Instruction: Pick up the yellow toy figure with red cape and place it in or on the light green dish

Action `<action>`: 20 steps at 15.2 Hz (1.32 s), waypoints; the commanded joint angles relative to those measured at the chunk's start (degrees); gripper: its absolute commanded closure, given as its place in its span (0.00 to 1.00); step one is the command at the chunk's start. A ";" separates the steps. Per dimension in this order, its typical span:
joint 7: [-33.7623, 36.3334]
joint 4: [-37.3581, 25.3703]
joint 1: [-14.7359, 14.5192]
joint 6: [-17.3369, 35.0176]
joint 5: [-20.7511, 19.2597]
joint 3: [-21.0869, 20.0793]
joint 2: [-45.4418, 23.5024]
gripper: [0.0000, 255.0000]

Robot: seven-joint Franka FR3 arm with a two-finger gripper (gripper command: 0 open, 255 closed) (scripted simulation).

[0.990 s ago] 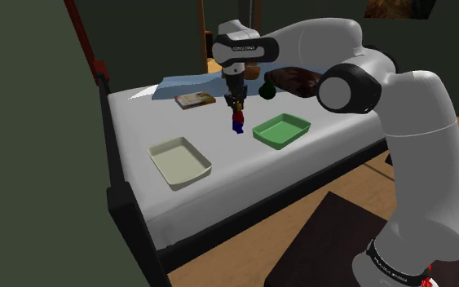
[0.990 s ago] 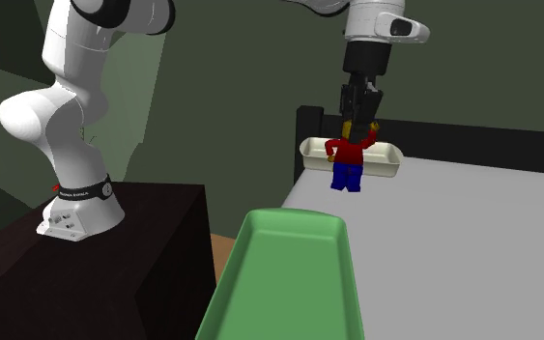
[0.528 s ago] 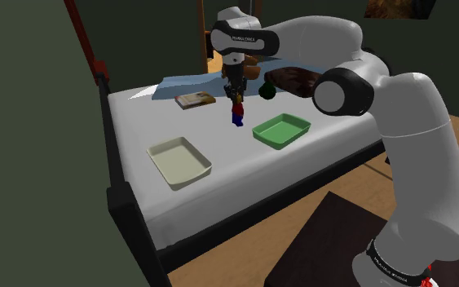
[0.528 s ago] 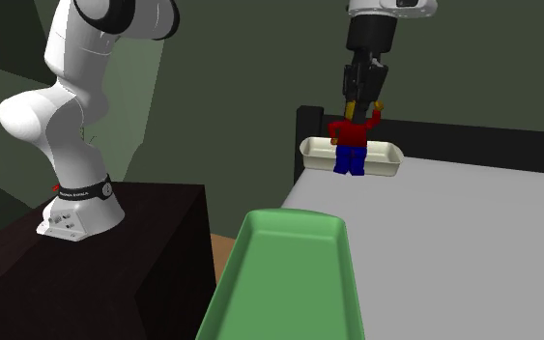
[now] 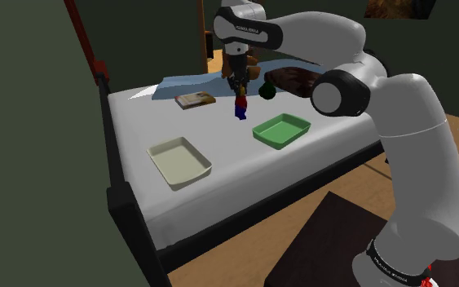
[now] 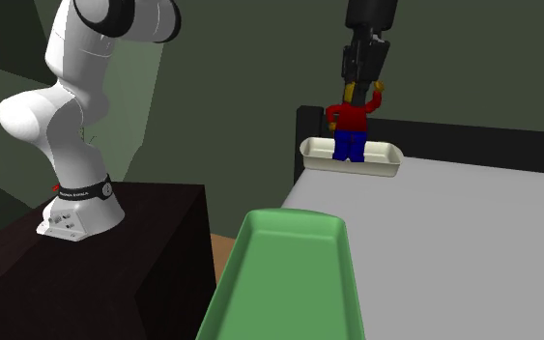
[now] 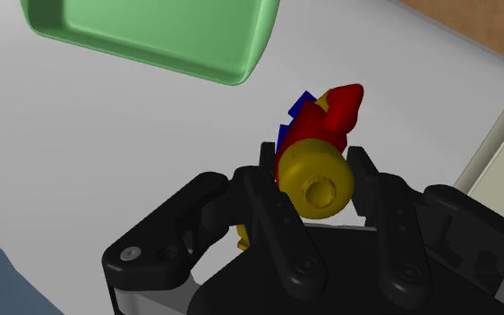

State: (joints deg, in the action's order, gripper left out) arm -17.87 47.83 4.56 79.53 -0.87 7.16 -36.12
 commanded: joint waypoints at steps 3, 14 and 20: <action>-3.96 7.18 2.75 2.32 -0.30 1.00 5.20 1.00; -16.30 12.87 11.65 3.10 -0.33 4.38 11.14 1.00; -19.21 17.71 13.68 6.55 -0.41 5.27 12.81 1.00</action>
State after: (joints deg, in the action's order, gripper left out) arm -37.14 63.46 18.39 84.80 -1.14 12.42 -24.14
